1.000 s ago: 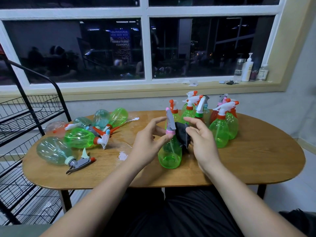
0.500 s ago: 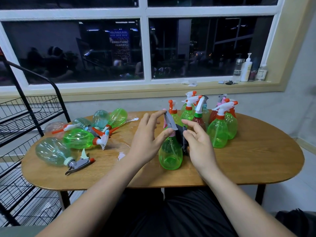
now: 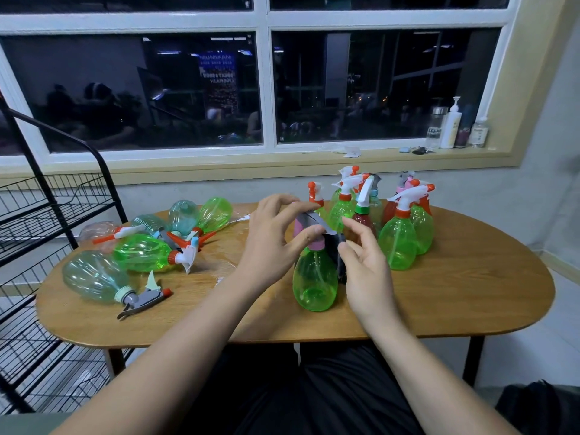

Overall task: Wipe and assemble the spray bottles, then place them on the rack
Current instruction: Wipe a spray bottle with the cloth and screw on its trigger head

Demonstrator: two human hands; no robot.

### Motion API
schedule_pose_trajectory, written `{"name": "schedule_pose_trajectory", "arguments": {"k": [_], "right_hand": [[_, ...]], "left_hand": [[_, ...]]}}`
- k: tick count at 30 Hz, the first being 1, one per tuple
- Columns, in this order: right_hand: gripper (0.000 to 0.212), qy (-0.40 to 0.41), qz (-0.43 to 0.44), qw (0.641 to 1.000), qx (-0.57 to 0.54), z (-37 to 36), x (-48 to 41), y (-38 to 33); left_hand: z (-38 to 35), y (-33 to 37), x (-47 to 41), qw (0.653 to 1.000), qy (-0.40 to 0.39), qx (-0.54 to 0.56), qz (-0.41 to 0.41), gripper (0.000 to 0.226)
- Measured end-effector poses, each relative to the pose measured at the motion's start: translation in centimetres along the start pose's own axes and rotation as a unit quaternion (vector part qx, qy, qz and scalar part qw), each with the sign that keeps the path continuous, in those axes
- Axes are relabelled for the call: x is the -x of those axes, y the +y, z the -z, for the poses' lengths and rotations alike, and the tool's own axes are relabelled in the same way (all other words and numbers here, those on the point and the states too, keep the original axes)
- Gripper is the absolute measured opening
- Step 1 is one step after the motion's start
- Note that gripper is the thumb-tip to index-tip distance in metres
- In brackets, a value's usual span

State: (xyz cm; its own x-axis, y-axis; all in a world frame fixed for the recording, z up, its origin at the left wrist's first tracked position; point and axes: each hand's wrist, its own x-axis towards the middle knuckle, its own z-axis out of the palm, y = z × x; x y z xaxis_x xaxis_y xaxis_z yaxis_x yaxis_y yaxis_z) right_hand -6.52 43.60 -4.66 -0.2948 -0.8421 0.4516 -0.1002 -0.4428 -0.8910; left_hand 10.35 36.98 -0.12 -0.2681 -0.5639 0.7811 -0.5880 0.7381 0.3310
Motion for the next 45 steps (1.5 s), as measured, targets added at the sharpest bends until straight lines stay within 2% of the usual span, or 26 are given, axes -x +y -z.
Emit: {"name": "schedule_pose_trajectory", "arguments": {"k": [5, 9, 14, 19, 25, 28, 30, 32, 33, 35, 37, 41, 45], "right_hand": [[0.055, 0.021, 0.026, 0.994, 0.103, -0.7, 2.7, 0.7], [0.069, -0.003, 0.036, 0.992, 0.125, -1.4, 3.1, 0.4], [0.07, -0.039, 0.04, 0.997, 0.053, -1.5, 1.9, -1.4], [0.063, 0.013, -0.032, 0.994, -0.102, -1.7, 0.3, -2.0], [0.071, 0.065, -0.057, 0.986, -0.144, -2.0, 0.3, -1.6], [0.065, 0.061, -0.023, 0.99, -0.128, -1.7, -0.1, -1.7], [0.06, 0.065, -0.011, 0.992, -0.111, -1.3, -0.1, -1.4], [0.052, 0.077, -0.01, 0.992, -0.095, -0.7, -0.2, -0.8], [0.048, 0.078, -0.01, 0.993, -0.087, -0.4, -0.1, -0.4], [0.049, 0.074, -0.008, 0.996, -0.045, 0.1, 0.1, 0.3], [0.054, 0.066, 0.004, 0.998, -0.009, 0.2, 0.3, 0.6], [0.058, 0.065, -0.003, 0.998, -0.017, 0.3, -0.2, 1.4], [0.045, 0.106, 0.018, 0.994, 0.01, 0.2, -0.6, 2.1]], "left_hand": [[-0.2, 0.7, -0.2, 0.999, 0.027, 0.005, 0.021, 0.036], [-0.5, 1.2, -0.1, 0.997, 0.045, 0.048, 0.041, 0.026], [-0.8, 1.6, 0.0, 0.996, 0.051, 0.058, 0.046, 0.019], [-0.6, 1.7, 0.0, 0.996, 0.043, 0.057, 0.045, 0.018], [-0.7, 1.5, 0.0, 0.997, 0.036, 0.05, 0.038, 0.02], [-0.6, 1.5, 0.0, 0.997, 0.039, 0.052, 0.037, 0.028], [-0.8, 1.6, 0.3, 0.993, 0.036, 0.09, 0.071, 0.052], [-1.1, 1.5, 1.1, 0.976, 0.024, 0.168, 0.139, 0.079], [-1.3, 1.4, 1.6, 0.966, 0.021, 0.2, 0.164, 0.085], [-2.0, 1.1, 3.0, 0.951, 0.019, 0.243, 0.188, 0.082], [-2.6, 1.0, 4.4, 0.943, 0.02, 0.266, 0.2, 0.07], [-3.6, 0.9, 6.3, 0.941, 0.02, 0.263, 0.213, 0.05], [-4.1, 0.7, 7.2, 0.949, 0.005, 0.236, 0.208, 0.062]]}}
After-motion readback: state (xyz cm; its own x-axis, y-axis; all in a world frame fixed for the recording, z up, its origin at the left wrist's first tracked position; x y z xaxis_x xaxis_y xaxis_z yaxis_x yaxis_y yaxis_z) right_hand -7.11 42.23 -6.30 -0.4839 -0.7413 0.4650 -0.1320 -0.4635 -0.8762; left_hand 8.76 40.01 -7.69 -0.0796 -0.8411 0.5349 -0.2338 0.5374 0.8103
